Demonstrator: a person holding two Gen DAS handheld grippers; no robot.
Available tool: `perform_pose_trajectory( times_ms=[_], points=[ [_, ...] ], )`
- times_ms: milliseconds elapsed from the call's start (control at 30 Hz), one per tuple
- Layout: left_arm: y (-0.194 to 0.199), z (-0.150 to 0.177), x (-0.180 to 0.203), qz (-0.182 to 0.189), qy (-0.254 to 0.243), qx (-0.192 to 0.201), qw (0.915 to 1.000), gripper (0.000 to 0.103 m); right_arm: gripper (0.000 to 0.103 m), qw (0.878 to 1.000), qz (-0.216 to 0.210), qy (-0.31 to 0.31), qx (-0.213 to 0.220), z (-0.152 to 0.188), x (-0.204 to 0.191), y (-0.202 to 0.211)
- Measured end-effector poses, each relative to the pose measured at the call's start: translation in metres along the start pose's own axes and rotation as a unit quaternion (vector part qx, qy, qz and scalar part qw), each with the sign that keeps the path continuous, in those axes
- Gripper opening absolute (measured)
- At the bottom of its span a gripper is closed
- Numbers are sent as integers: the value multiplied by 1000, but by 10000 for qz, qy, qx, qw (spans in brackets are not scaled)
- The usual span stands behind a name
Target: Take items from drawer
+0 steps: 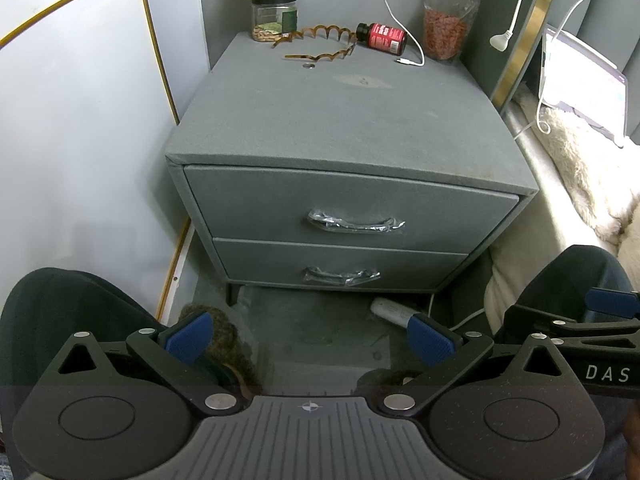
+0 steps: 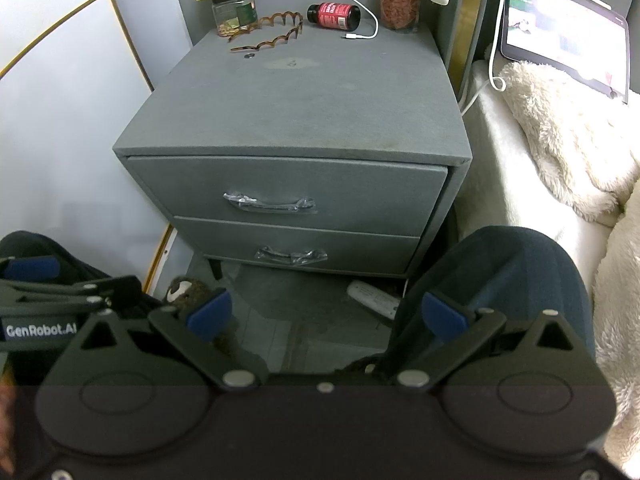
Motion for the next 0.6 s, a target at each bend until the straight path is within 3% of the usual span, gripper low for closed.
perform_pose_trajectory(
  times_ms=[600],
  points=[
    [0, -1, -2, -7, 12, -1, 10000, 103, 103, 10000, -21, 30, -4, -1, -1, 1]
  ],
)
Point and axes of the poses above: each gripper's, at about its wrist camera, not at the fingertips, and y roughly against the way its jaws point, x to its right, z to its underside, the point moved 2 cm from there along -y, roughly the way its jaws point, and after that the axes turned 4 degrees about x, right-handed, at the moved point
